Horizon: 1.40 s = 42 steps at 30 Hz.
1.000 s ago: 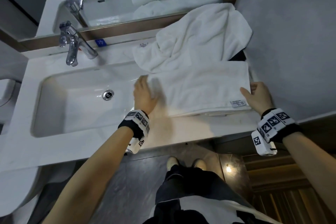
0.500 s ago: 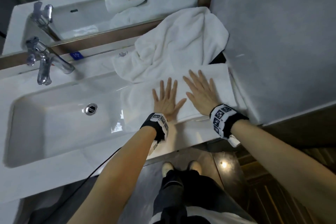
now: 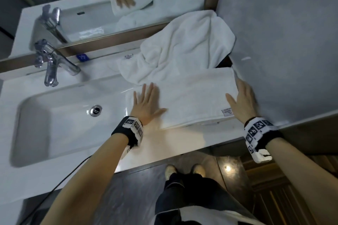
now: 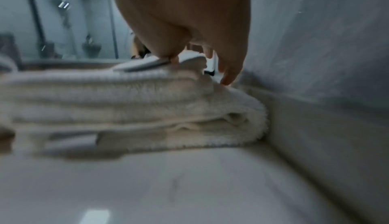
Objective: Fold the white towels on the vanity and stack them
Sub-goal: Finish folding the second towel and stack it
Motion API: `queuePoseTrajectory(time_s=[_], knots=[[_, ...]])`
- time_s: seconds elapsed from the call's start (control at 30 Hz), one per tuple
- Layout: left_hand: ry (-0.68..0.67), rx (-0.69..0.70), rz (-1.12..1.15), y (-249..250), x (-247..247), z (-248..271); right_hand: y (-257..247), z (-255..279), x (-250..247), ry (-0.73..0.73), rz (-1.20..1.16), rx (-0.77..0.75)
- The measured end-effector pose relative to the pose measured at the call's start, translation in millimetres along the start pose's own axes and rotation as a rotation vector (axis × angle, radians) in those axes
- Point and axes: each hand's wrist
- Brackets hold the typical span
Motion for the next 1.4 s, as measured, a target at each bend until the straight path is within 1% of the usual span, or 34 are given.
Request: queuePoseTrajectory(time_s=[0.07,0.1,0.17,0.23,0.33,0.4,0.5,0.6,0.67,0.73,0.77,0.8,0.83,0.87,0.9,0.93,0.97,1.03,1.07,1.1,1.13,1.2,1.4], knots=[[-0.051,0.129,0.028,21.1,-2.3,-13.7,-0.2,-5.3,-4.3,0.014,-0.137,0.173],[-0.096,0.157,0.041,31.7,-1.5,-20.4,-1.4,-8.5,-6.9,0.02,-0.184,0.229],[-0.172,0.154,0.034,47.5,2.7,-30.4,-3.5,-13.4,-11.8,0.006,-0.221,0.292],[-0.198,0.129,0.006,55.3,7.1,-35.1,-6.1,-16.1,-15.8,-0.092,-0.227,0.339],[-0.186,0.09,-0.011,61.6,10.2,-36.8,-12.4,-20.0,-22.3,-0.269,-0.195,0.394],[-0.182,0.069,-0.045,68.4,9.9,-37.3,-22.5,-21.4,-29.1,-0.347,-0.239,0.416],[-0.187,0.014,-0.041,76.5,10.3,-38.9,-50.7,-19.6,-46.1,-0.379,-0.443,0.393],[-0.189,0.004,-0.053,79.7,10.4,-38.1,-89.1,-16.5,-60.8,-0.432,-0.555,0.299],[-0.221,0.013,-0.037,81.7,7.6,-40.4,-117.9,-13.0,-62.5,-0.49,-0.569,0.212],[-0.229,0.035,0.042,74.1,-0.2,-40.3,-146.2,-8.5,-57.5,-0.502,-0.557,0.146],[-0.196,0.044,0.083,63.6,-4.9,-36.9,-159.1,-6.2,-53.8,-0.494,-0.542,0.12],[-0.121,0.032,0.122,48.5,-9.2,-30.3,-170.8,-3.7,-49.1,-0.488,-0.519,0.095],[0.003,-0.015,0.164,30.8,-12.4,-20.4,-181.5,-1.2,-44.2,-0.487,-0.492,0.071],[0.141,-0.104,0.205,11.3,-14.0,-7.5,-191.4,1.7,-38.7,-0.491,-0.468,0.049],[0.244,-0.22,0.25,-7.6,-13.6,7.0,-200.4,5.0,-32.2,-0.499,-0.447,0.029],[0.285,-0.338,0.312,-25.1,-12.5,20.8,-209.4,7.8,-24.9,-0.503,-0.43,0.008],[0.259,-0.456,0.418,-38.4,-10.6,33.4,-218.0,10.8,-16.8,-0.506,-0.407,-0.009],[0.067,-0.659,0.761,-54.7,-7.2,53.3,-235.1,16.1,0.6,-0.525,-0.338,-0.033],[-0.011,-0.728,0.954,-59.5,-4.7,60.9,-243.0,19.1,11.0,-0.546,-0.303,-0.041],[-0.041,-0.784,1.117,-63.4,-2.7,66.6,-250.3,22.3,21.7,-0.566,-0.276,-0.05],[-0.035,-0.818,1.224,-66.0,-1.4,70.4,-256.9,25.7,32.8,-0.58,-0.254,-0.062],[0.013,-0.833,1.301,-68.8,0.0,75.3,-267.9,33.0,54.7,-0.591,-0.2,-0.082],[0.043,-0.835,1.315,-74.5,0.4,79.4,-281.9,56.5,107.5,-0.595,-0.037,-0.178]])
Point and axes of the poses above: each hand's wrist, its own z-axis away from the middle knuckle, its own x-axis out of the palm, y = z × x, and after that the axes turned 10 degrees about y, right-handed
